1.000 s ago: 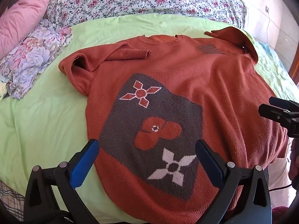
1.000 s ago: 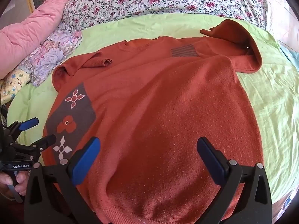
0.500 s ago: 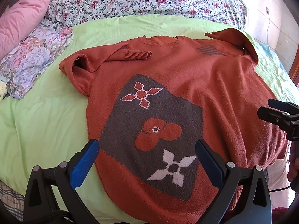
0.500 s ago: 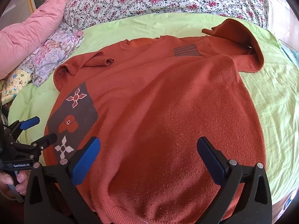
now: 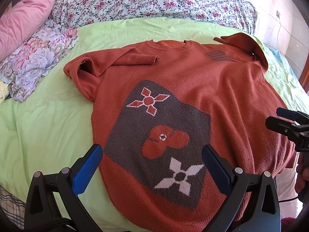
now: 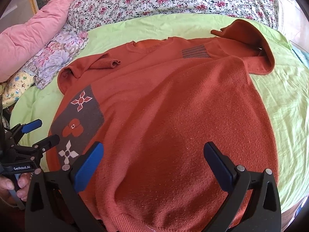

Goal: Fold small clothes

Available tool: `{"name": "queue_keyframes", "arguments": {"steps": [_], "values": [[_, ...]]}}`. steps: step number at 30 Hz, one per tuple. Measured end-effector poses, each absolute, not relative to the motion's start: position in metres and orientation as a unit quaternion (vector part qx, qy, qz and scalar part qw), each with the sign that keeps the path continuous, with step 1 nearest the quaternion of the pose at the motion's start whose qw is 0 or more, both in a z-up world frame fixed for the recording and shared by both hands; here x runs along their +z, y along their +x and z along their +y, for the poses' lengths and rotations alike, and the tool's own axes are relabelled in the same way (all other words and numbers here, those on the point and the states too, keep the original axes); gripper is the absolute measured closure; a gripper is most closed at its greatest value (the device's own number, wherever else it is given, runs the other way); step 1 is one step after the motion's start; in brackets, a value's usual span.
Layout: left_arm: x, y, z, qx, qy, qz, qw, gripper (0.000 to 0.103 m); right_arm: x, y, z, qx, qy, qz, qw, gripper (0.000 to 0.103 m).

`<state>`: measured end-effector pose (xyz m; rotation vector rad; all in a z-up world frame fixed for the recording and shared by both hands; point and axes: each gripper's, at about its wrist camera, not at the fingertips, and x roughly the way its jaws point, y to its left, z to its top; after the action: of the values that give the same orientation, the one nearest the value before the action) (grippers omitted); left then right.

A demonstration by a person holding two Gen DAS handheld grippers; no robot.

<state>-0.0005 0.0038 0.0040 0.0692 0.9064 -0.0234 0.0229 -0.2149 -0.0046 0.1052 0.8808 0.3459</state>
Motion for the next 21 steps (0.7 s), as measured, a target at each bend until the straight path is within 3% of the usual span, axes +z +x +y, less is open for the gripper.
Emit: {"name": "queue_keyframes", "arguments": {"steps": [21], "values": [[0.007,0.029,0.005,-0.023,0.015,0.439,0.898,0.0,0.006,0.044,-0.225,0.168,0.05,0.429,0.886,0.0]]}}
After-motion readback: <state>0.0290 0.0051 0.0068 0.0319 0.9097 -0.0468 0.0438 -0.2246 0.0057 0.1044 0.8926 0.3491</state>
